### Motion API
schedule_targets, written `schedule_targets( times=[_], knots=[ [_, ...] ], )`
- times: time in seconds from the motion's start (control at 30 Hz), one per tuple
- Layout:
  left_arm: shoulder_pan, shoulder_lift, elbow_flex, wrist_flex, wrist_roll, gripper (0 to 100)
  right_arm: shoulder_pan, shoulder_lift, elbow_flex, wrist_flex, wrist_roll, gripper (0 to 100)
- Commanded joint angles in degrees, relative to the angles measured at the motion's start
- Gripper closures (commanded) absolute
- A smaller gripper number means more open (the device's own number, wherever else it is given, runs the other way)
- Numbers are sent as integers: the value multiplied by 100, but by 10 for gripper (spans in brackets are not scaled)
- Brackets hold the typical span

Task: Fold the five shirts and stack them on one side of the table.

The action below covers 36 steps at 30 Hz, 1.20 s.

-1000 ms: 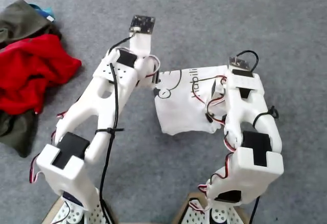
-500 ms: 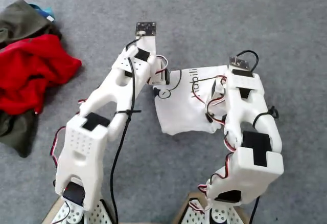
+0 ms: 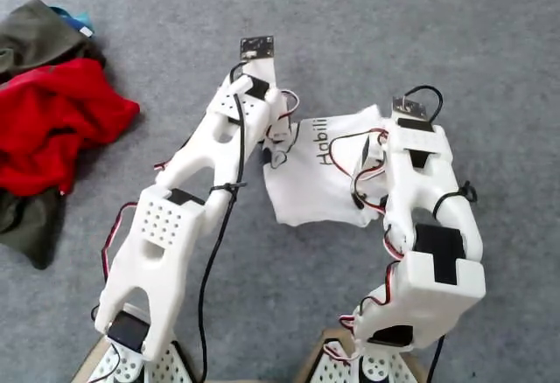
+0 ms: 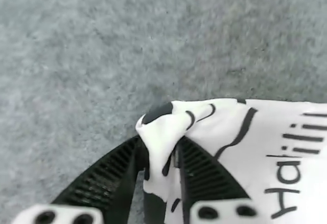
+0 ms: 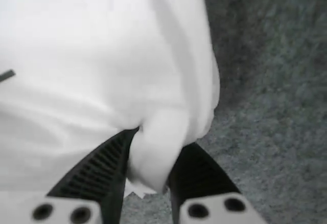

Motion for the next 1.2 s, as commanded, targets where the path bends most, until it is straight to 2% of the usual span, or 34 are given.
schedule_targets(
  times=[0.0,0.2,0.47,0.6,0.93,1.03,1.17],
  knots=[
    [-31,35,-866,246,26,939,18,22,-207,-132,44,985],
    [127,132,-2009,615,-457,940,9,22,-901,404,44,985],
    [382,132,-2958,651,-475,940,62,22,-2501,1591,53,985],
    [382,132,-3451,607,-466,938,440,22,-3301,1987,273,985],
    [936,149,-3451,-782,-484,936,1679,40,-4804,2268,1143,985],
    [1059,237,-3160,-1152,-492,939,1776,84,-4787,2251,1336,985],
    [822,308,-2914,-1134,-466,940,1662,303,-4532,1996,1327,985]
  ],
)
